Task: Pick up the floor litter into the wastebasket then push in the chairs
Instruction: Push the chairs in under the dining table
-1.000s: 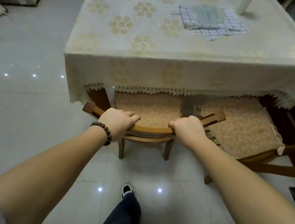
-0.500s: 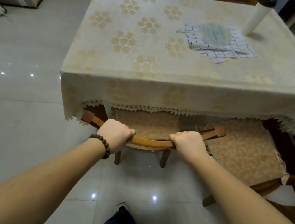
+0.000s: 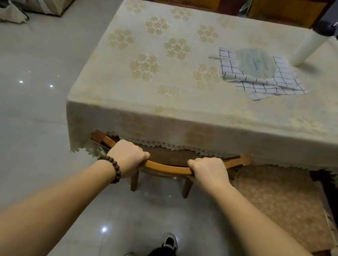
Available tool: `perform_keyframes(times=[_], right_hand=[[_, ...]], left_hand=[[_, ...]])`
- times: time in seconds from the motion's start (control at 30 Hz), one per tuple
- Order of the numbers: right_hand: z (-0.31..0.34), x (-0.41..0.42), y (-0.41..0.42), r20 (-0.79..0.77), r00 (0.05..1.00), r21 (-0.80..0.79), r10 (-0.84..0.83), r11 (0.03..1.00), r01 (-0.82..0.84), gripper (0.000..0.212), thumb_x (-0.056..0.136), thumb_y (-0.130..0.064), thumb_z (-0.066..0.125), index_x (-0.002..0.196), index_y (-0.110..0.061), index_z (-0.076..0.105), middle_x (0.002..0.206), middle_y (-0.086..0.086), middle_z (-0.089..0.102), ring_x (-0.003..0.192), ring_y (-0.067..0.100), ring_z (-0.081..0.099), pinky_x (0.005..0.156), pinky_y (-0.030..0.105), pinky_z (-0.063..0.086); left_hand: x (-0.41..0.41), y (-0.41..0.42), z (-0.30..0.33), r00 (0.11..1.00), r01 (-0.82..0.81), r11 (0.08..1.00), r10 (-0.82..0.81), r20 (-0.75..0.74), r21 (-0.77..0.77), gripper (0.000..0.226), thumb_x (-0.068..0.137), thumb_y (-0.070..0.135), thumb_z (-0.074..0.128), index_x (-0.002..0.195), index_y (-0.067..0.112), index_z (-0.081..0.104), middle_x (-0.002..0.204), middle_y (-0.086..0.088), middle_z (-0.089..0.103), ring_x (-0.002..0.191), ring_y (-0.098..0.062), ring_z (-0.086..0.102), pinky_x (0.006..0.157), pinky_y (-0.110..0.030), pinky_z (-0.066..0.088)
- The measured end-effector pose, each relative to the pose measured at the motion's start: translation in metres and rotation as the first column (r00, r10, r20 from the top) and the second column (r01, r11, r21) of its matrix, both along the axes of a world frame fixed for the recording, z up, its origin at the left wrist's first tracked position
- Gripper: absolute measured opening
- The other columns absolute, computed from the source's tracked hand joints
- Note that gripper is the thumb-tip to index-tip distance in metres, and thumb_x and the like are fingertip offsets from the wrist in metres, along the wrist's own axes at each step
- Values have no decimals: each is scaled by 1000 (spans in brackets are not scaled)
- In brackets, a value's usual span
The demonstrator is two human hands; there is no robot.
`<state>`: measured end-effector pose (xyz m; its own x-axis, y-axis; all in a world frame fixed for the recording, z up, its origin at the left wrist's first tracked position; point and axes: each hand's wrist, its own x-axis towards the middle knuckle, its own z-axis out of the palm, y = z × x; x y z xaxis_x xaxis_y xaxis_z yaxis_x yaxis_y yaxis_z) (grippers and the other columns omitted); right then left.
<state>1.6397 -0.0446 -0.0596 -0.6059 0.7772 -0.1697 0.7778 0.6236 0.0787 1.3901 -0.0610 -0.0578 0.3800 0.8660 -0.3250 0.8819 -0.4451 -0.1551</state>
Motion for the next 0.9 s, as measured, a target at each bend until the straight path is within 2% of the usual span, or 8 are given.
perform_keyframes(times=[0.07, 0.17, 0.3, 0.43, 0.53, 0.63, 0.8, 0.9], right_hand=[[0, 0, 7, 0, 1000, -16, 2, 1000, -2, 9, 85, -26, 61, 92, -23, 57, 82, -2, 62, 74, 23, 62, 56, 30, 41], [-5, 0, 13, 26, 999, -41, 21, 999, -20, 29, 69, -29, 77, 90, -24, 57, 77, -3, 61, 68, 22, 60, 52, 30, 40], [-11, 3, 13, -56, 998, 54, 21, 998, -18, 43, 59, -27, 83, 93, -20, 59, 71, -2, 61, 61, 22, 59, 50, 30, 42], [-13, 21, 16, -62, 997, 102, -56, 993, 62, 63, 49, -43, 86, 102, -18, 63, 82, 1, 68, 75, 25, 64, 75, 41, 49], [-10, 16, 21, -42, 998, 114, -55, 992, 59, 57, 51, -44, 86, 97, -18, 65, 84, 2, 69, 79, 26, 65, 79, 44, 49], [-9, -8, 20, -97, 995, 86, -14, 996, 22, 42, 60, -44, 80, 92, -20, 66, 82, 1, 69, 78, 25, 66, 78, 43, 52], [-9, -49, 22, -130, 990, 3, -51, 999, 52, 33, 63, -40, 78, 86, -20, 66, 77, 0, 67, 76, 24, 65, 78, 40, 54], [-7, -71, 26, -130, 989, -48, -65, 997, 60, 31, 75, -40, 69, 98, -20, 64, 90, 1, 67, 88, 25, 62, 88, 40, 48]], left_hand=[[1, 6, -1, 1000, -30, 999, 30, 2, -12, 6, 93, 23, 49, 96, 26, 53, 81, 5, 59, 72, -16, 60, 67, -31, 53], [1, 9, -2, 998, -58, 998, 58, 19, -12, 7, 92, 29, 51, 99, 26, 52, 84, 5, 60, 77, -17, 59, 70, -32, 50], [-13, 6, 2, 986, -163, 984, 164, -1, 73, 41, 84, 63, 49, 103, 27, 54, 99, 6, 62, 96, -17, 58, 83, -31, 44], [-17, 9, 3, 985, -170, 984, 172, -25, 50, 50, 80, 71, 45, 103, 28, 55, 102, 7, 63, 97, -16, 59, 87, -31, 45], [-26, 18, 6, 988, -153, 988, 153, -5, 37, 54, 77, 73, 46, 108, 29, 56, 109, 8, 64, 105, -16, 59, 99, -35, 42], [-47, 26, 9, 983, -182, 983, 182, -30, 20, 56, 74, 74, 49, 108, 31, 58, 112, 10, 64, 109, -15, 58, 105, -37, 37], [-86, 43, 6, 980, -191, 981, 192, -47, 32, 53, 71, 76, 48, 100, 34, 61, 98, 13, 66, 94, -11, 61, 92, -32, 45], [-108, 54, 1, 978, -196, 980, 198, -65, 43, 57, 67, 80, 46, 100, 35, 61, 95, 14, 66, 92, -10, 61, 90, -32, 44]])
